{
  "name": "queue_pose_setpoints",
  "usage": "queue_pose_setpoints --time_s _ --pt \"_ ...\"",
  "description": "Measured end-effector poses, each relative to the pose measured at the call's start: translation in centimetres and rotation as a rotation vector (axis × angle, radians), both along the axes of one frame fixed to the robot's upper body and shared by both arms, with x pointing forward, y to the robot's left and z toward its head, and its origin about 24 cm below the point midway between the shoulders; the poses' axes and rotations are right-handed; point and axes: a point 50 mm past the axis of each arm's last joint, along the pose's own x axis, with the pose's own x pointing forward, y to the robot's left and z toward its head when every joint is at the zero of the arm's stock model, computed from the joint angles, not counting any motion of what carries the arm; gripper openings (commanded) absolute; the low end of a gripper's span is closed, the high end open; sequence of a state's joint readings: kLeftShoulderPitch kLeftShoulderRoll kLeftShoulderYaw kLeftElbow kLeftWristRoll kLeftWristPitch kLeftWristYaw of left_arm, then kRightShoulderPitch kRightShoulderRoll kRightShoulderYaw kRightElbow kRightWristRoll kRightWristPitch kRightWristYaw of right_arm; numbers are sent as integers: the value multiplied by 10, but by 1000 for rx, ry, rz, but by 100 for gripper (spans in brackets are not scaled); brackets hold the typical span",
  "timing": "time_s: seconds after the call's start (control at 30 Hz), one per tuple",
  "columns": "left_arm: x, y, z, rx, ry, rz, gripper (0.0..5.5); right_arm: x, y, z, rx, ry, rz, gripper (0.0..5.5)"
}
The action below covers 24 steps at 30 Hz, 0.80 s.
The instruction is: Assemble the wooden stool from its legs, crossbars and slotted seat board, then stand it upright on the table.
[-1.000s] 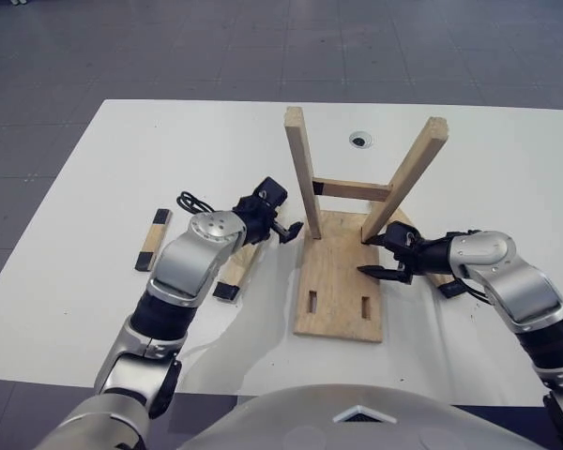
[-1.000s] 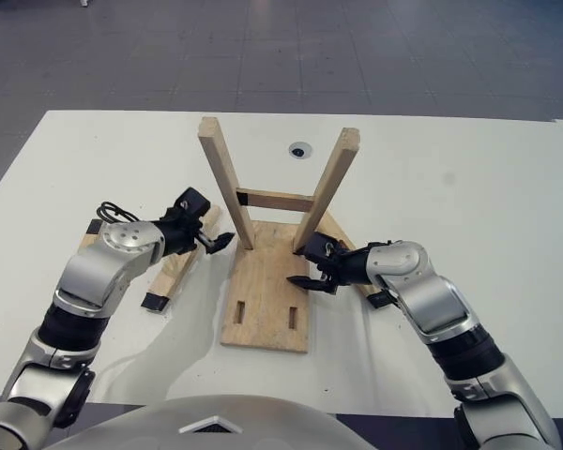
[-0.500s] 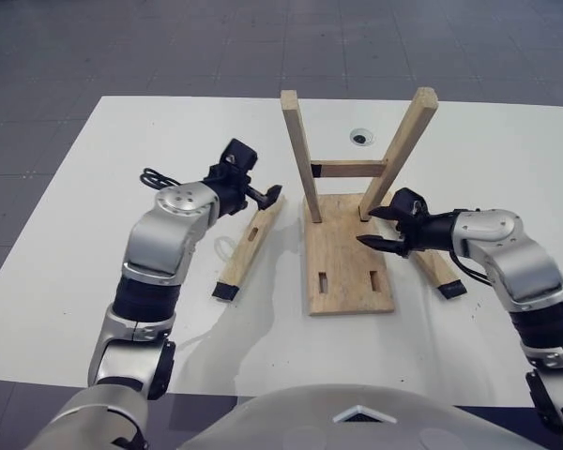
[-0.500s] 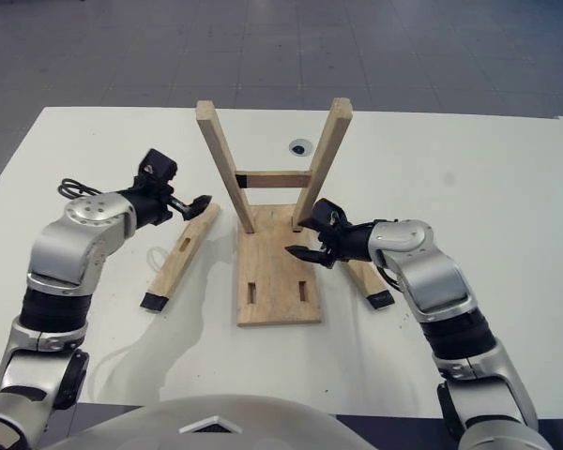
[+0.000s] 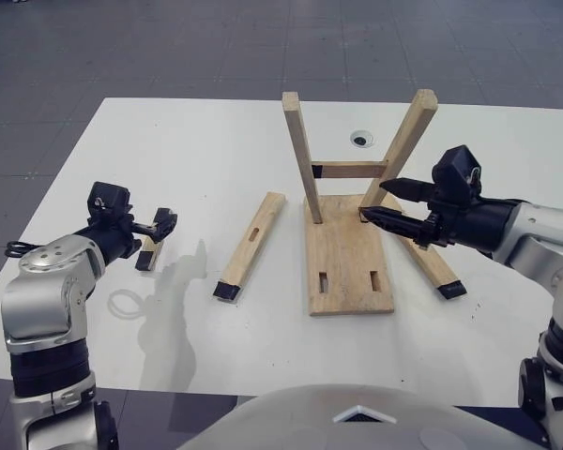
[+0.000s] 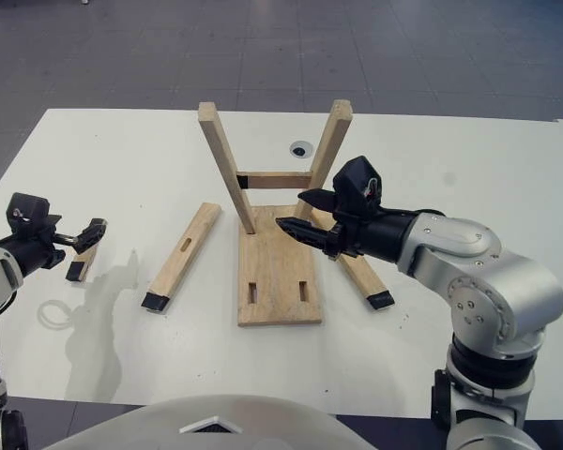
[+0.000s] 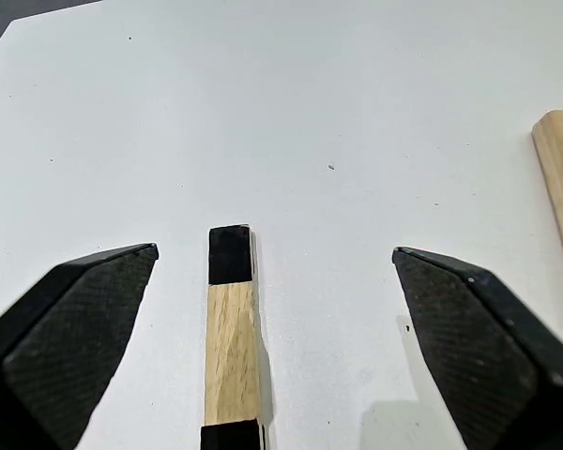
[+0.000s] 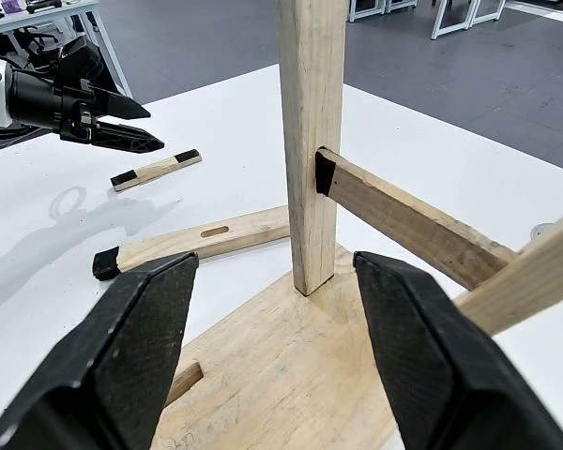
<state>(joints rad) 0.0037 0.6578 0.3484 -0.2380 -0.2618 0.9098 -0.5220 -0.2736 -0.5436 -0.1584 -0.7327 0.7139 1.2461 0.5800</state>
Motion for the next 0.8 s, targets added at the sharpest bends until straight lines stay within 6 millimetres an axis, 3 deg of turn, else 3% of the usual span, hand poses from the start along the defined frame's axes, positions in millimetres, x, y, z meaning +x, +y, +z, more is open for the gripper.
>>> queue_pose_setpoints --time_s 0.2,0.3,0.57,0.8 --pt "-16 28 -45 -24 143 41 463 -4 4 -3 14 12 -6 304" --pt "-15 41 -54 -37 139 55 463 -6 6 -4 19 20 4 304" --pt "-17 37 -63 -78 170 6 339 -4 5 -5 15 17 -35 304" --pt "-20 24 -70 -79 135 1 220 7 4 11 63 -18 -81 304"
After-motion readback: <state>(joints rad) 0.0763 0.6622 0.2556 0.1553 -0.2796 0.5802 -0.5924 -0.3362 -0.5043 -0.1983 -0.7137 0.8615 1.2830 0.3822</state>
